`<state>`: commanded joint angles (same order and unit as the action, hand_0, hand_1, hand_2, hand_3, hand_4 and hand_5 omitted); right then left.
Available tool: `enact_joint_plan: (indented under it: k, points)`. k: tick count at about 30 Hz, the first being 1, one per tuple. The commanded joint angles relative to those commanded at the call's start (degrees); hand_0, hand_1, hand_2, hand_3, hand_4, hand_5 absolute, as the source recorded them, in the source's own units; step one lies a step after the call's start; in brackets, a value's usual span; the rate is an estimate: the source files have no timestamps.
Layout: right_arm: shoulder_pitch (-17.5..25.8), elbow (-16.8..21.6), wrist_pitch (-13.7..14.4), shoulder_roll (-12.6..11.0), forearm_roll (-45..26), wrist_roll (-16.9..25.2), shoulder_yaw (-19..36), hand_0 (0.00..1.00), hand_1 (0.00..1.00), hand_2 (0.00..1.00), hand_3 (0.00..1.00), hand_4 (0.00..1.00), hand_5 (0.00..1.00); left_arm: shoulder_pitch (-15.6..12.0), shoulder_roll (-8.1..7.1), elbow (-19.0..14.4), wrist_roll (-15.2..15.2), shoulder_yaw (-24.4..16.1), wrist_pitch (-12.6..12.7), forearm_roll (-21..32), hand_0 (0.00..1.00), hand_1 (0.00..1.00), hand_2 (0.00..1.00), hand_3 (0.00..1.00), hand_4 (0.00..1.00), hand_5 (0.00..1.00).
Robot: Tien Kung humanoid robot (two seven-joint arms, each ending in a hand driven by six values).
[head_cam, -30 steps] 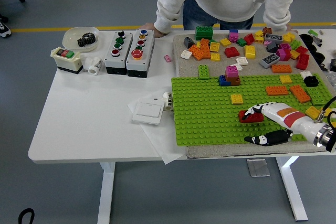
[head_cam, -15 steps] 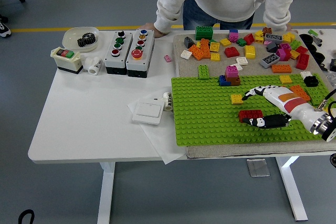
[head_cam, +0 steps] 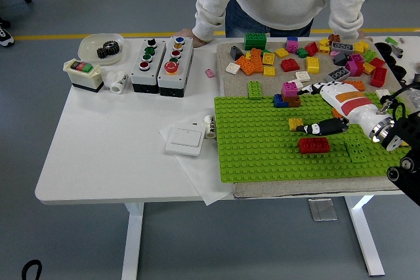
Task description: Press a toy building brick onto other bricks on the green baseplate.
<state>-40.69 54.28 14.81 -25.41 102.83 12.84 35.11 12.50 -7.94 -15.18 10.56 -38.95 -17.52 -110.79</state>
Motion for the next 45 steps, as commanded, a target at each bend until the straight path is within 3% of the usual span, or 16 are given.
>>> enact_joint_plan:
  k: [3,4,9,10,21,36,45]
  points:
    - [-1.3,-2.3,0.0,1.2,0.0,-0.5,-1.6,0.764,0.69,0.728,0.684,0.955,0.434,0.1,-0.06,0.0,0.1,0.2,0.0,0.4,0.755,0.753,0.727,0.597,0.67,0.601]
    - [-1.7,-3.2,0.0,1.8,-0.2,-0.9,-2.1,0.722,0.641,0.688,0.616,0.942,0.407,0.2,-0.08,0.0,0.2,0.3,0.0,0.5,0.756,0.752,0.727,0.598,0.67,0.602]
    - [-3.1,-5.7,-0.3,3.7,-1.2,-2.4,-3.6,0.722,0.641,0.688,0.616,0.942,0.407,0.4,-0.2,-0.1,0.3,0.5,-0.1,0.6,0.756,0.752,0.727,0.598,0.67,0.602]
    - [-3.4,-6.1,-0.4,4.0,-1.5,-2.7,-3.9,0.695,0.61,0.655,0.58,0.934,0.413,0.4,-0.21,-0.1,0.3,0.5,-0.1,0.6,0.755,0.752,0.726,0.597,0.67,0.602]
    - [-5.5,-11.6,-1.1,7.2,-2.3,-4.5,-6.8,0.692,0.606,0.649,0.584,0.933,0.42,0.7,-0.31,-0.2,0.5,0.7,-0.2,0.7,0.756,0.752,0.726,0.598,0.669,0.6]
    - [-7.3,-16.4,-2.5,8.8,-3.8,-4.3,-9.3,0.685,0.612,0.661,0.589,0.917,0.449,1.3,-0.39,-0.3,0.5,0.7,-0.4,0.5,0.755,0.744,0.727,0.598,0.669,0.598]
    - [-7.7,-17.3,-2.7,8.9,-3.9,-4.0,-10.1,0.679,0.609,0.649,0.573,0.891,0.476,1.5,-0.42,-0.4,0.6,0.7,-0.5,0.5,0.755,0.744,0.727,0.598,0.669,0.597]
